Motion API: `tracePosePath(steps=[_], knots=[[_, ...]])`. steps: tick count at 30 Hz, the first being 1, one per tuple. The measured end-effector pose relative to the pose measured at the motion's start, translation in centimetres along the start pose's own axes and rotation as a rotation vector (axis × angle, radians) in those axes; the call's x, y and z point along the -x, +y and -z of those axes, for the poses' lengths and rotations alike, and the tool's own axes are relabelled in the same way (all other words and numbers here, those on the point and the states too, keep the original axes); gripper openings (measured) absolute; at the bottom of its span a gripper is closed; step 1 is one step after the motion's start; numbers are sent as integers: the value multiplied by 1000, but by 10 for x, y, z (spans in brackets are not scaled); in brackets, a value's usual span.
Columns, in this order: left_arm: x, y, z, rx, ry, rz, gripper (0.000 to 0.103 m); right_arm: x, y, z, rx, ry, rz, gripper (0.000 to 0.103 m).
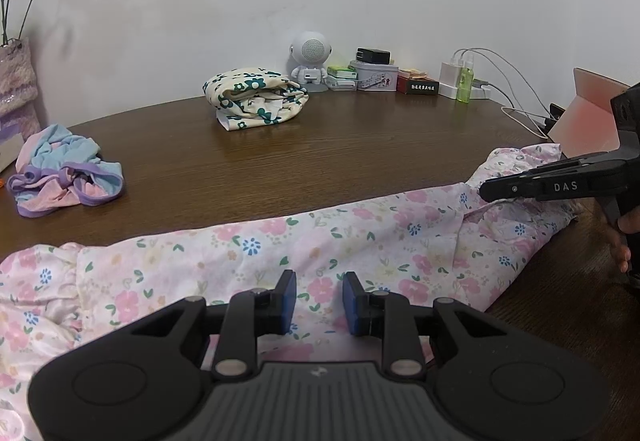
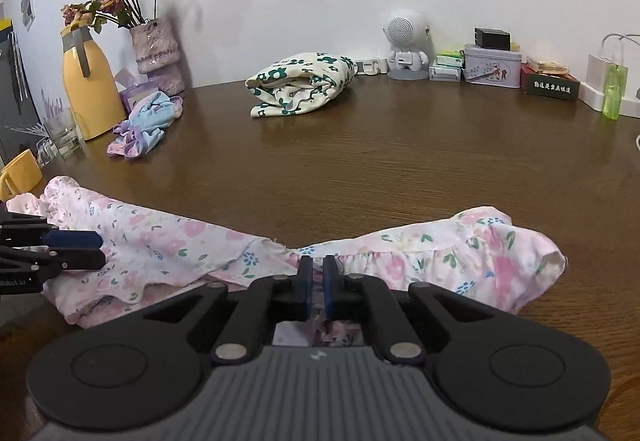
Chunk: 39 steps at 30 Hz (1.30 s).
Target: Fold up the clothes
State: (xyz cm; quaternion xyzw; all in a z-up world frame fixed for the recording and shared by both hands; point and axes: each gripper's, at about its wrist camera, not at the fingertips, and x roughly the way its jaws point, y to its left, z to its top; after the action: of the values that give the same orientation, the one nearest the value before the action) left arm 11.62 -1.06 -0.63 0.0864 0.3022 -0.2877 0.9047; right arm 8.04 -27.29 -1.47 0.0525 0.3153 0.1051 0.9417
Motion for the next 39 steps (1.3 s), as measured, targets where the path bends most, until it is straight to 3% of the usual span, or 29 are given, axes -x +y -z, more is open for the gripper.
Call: tracePosePath(steps=[7, 11, 15, 21, 26, 29, 33, 35, 39], knots=[[1, -1, 1, 5, -1, 0, 24, -5, 3, -5, 12, 6, 9, 4], [3, -1, 1, 14, 0, 19, 32, 15, 9, -10, -50, -53, -38, 19], [3, -6, 1, -7, 3, 14, 37, 22, 51, -16, 55, -86, -109, 33], [20, 14, 4, 81, -27, -13, 37, -24, 101, -16, 178, -10, -178, 33], [44, 44, 12, 190, -64, -80, 37, -37, 117, -6, 259, 35, -142, 46], [50, 64, 19, 221, -22, -155, 32, -34, 120, -3, 280, 39, -128, 51], [62, 79, 31, 227, 11, -159, 15, -35, 121, -3, 280, 42, -127, 53], [70, 85, 35, 234, 11, -168, 15, -35, 120, -3, 280, 44, -123, 56], [89, 102, 51, 288, 8, -265, 15, -38, 119, -4, 278, 47, -118, 58]])
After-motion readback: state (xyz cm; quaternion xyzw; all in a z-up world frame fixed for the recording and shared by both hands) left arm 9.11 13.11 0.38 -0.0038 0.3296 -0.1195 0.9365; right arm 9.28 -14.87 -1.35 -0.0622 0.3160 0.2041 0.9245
